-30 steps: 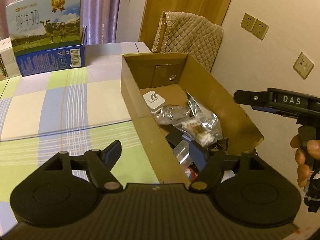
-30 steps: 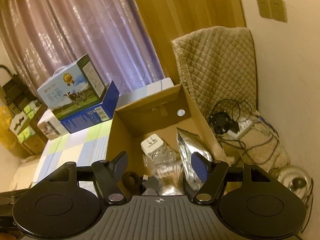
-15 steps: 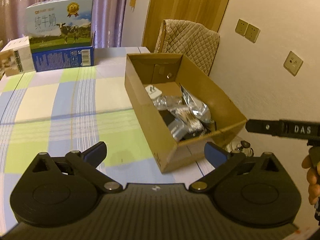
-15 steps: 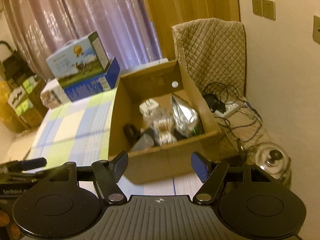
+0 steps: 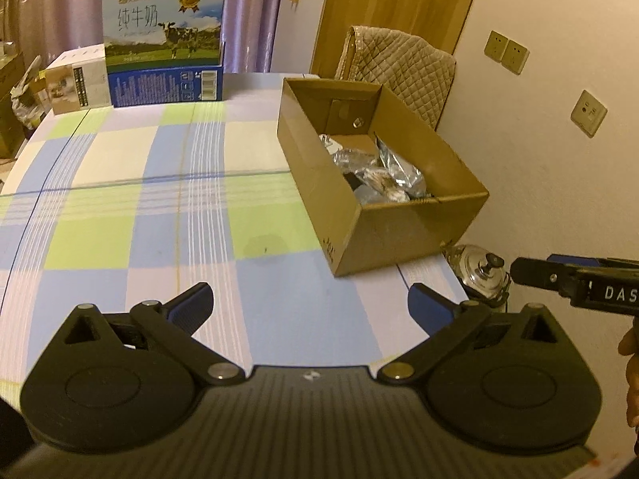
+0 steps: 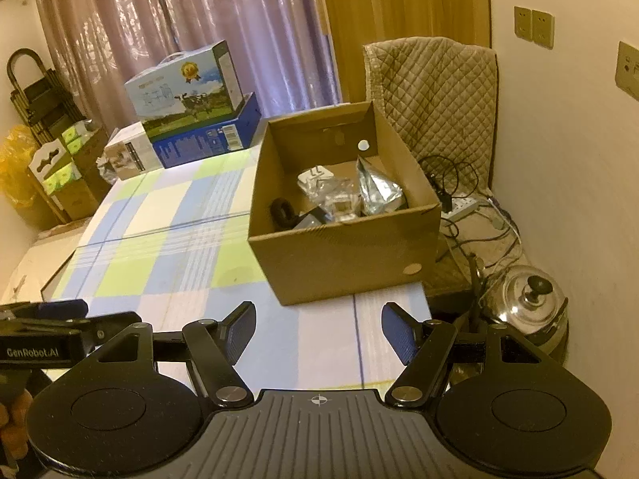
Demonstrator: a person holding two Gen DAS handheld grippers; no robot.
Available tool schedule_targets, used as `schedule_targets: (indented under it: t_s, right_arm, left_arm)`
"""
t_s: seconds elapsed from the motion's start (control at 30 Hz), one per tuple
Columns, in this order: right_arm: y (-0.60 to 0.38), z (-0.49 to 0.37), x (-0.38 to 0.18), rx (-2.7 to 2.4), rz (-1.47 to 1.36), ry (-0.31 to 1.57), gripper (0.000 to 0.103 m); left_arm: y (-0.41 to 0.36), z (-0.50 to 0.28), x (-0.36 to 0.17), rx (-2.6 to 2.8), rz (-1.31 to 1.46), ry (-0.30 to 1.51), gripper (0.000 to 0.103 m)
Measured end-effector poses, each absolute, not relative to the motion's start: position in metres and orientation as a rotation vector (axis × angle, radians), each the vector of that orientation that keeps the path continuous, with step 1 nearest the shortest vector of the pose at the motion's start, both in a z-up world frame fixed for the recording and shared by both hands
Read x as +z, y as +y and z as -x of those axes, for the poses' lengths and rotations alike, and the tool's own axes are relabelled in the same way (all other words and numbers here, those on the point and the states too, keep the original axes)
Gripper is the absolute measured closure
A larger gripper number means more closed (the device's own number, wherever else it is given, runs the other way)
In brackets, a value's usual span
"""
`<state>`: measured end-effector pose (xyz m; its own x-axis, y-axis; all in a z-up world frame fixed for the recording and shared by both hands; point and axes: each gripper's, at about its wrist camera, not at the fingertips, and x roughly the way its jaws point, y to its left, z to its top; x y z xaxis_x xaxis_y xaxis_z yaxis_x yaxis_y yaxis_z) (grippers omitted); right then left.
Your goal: Organize objects
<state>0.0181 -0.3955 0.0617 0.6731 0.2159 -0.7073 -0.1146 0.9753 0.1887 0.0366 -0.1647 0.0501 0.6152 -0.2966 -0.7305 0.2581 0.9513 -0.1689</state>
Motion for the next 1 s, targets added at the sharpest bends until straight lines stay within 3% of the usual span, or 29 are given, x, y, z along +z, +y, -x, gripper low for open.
schedule_targets:
  t_s: [1.0]
  right_arm:
    - [-0.38, -0.004, 0.056, 0.204, -0.114, 0.841, 0.036]
  left_arm:
    - [-0.157, -0.017, 0.047, -0.309, 0.068, 0.855, 0.001]
